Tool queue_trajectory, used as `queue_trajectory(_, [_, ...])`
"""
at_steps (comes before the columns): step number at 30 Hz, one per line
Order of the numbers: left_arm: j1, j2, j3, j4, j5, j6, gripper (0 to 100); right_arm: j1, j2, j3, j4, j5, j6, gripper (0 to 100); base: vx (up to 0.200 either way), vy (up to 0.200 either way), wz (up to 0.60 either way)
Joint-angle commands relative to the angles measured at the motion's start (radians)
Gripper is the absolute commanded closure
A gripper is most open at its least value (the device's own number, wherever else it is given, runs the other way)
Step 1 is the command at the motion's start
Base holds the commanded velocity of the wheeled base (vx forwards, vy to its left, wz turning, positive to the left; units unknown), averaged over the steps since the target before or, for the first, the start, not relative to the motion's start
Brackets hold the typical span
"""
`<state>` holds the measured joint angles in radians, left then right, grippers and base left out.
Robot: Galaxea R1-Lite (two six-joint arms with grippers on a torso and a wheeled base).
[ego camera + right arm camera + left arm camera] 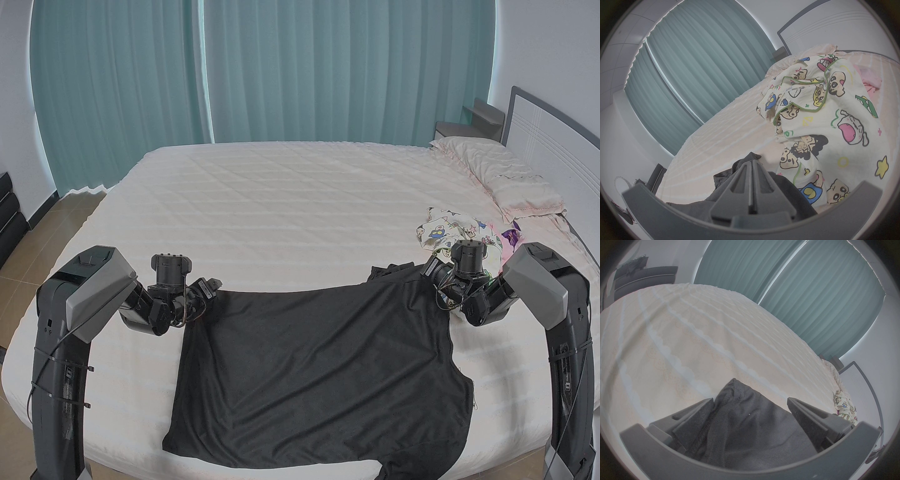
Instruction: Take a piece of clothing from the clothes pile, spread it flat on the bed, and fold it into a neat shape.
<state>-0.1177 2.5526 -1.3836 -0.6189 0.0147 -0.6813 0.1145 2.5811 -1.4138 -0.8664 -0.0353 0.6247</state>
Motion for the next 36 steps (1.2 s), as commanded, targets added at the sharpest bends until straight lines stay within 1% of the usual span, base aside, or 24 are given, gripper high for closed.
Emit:
queue_trajectory(1, [0.000, 0.018, -0.031, 0.004, 0.002, -0.001, 100, 0.001, 0.004, 0.003, 0.000, 0.000, 0.000, 100, 0.000, 0.000, 0.00])
queue_trajectory(8, [0.027, 0.029, -0.074, -0.001, 0.018, 0.000, 100, -0.009, 0.001, -0.019, -0.002, 0.000, 0.000, 100, 0.000, 0.000, 0.00])
queue_trajectory(11, [0.041, 0.028, -0.104, -0.001, 0.037, 0.000, 100, -0.010, -0.001, -0.031, -0.002, -0.001, 0.000, 100, 0.000, 0.000, 0.00])
queue_trajectory(12, [0.052, 0.028, -0.132, -0.001, 0.057, -0.001, 100, -0.012, -0.001, -0.037, -0.002, -0.003, 0.000, 100, 0.000, 0.000, 0.00])
queue_trajectory(13, [0.052, 0.028, -0.135, -0.001, 0.057, -0.001, 100, -0.012, -0.001, -0.037, -0.003, -0.003, 0.000, 100, 0.000, 0.000, 0.00])
queue_trajectory(17, [0.064, 0.023, -0.169, -0.002, 0.070, -0.004, 100, -0.012, 0.010, -0.047, -0.056, -0.005, 0.000, 100, 0.000, 0.000, 0.00])
queue_trajectory(22, [0.067, 0.020, -0.144, 0.010, 0.067, -0.009, 100, -0.012, 0.011, -0.037, -0.057, -0.006, -0.003, 100, 0.000, 0.000, 0.00])
queue_trajectory(27, [0.061, 0.018, -0.104, 0.005, 0.037, -0.009, 100, -0.007, 0.025, -0.024, -0.057, -0.006, -0.005, 100, 0.000, 0.000, 0.00])
queue_trajectory(28, [0.058, 0.017, -0.098, 0.002, 0.030, -0.009, 0, -0.006, 0.027, -0.024, -0.057, -0.006, -0.005, 100, 0.000, 0.000, 0.00])
queue_trajectory(36, [0.032, 0.017, -0.072, -0.002, -0.016, -0.009, 0, -0.001, 0.028, -0.013, -0.056, -0.005, -0.005, 100, 0.000, 0.000, 0.00])
